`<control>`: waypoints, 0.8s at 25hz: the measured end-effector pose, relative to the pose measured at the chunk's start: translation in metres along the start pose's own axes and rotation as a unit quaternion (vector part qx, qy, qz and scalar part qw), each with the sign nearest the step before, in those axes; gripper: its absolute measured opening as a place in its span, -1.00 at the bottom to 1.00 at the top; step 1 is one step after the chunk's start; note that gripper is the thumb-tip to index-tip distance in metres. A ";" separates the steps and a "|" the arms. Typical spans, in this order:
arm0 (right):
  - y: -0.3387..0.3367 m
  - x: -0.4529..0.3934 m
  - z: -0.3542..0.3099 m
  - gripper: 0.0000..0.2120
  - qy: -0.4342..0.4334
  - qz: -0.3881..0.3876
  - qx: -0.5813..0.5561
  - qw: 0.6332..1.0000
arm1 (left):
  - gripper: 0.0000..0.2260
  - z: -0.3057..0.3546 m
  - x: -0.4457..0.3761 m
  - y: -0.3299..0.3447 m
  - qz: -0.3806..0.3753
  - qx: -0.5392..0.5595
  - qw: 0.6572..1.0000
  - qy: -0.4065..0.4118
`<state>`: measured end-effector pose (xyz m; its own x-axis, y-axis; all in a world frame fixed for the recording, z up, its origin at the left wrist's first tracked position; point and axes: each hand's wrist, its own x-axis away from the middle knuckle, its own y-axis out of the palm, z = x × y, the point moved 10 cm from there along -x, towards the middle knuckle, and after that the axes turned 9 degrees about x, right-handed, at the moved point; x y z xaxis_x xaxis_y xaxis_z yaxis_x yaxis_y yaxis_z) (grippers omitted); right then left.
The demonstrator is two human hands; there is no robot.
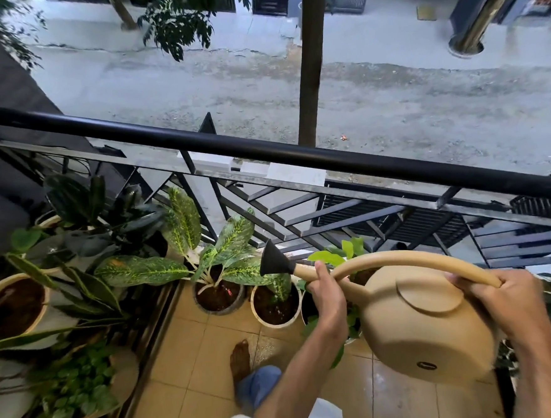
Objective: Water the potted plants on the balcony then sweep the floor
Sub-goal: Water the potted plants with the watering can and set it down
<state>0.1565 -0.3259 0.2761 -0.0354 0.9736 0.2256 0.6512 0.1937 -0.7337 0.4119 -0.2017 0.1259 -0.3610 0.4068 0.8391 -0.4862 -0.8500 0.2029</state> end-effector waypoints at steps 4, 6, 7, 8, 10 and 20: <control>0.004 -0.006 -0.005 -0.79 -0.013 -0.008 0.002 1.000 | -0.41 -0.001 -0.002 -0.004 0.007 0.016 1.000 -0.003; 0.012 -0.007 -0.010 -0.80 -0.015 -0.018 0.001 1.000 | -0.43 0.002 -0.003 -0.010 0.018 0.030 0.999 0.001; 0.016 -0.007 -0.012 -0.80 -0.015 -0.022 0.003 1.000 | -0.45 0.006 -0.004 -0.013 0.020 0.038 0.999 0.005; 0.019 -0.008 -0.014 -0.81 -0.015 -0.021 0.010 1.000 | -0.47 0.008 -0.008 -0.015 0.023 0.045 0.999 0.012; 0.022 -0.010 -0.019 -0.82 -0.018 -0.018 0.028 0.999 | -0.50 0.010 -0.016 -0.017 0.028 0.064 0.997 0.023; 0.023 -0.013 -0.034 -0.78 -0.028 -0.008 0.030 0.999 | -0.51 0.031 -0.023 -0.014 0.029 0.098 0.994 0.038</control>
<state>0.1983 -0.3381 0.2781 -0.0896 0.9753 0.2019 0.6043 0.2144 -0.7674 0.4516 -0.2097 0.1189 -0.4473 0.3735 0.8127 -0.3015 -0.9184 0.2562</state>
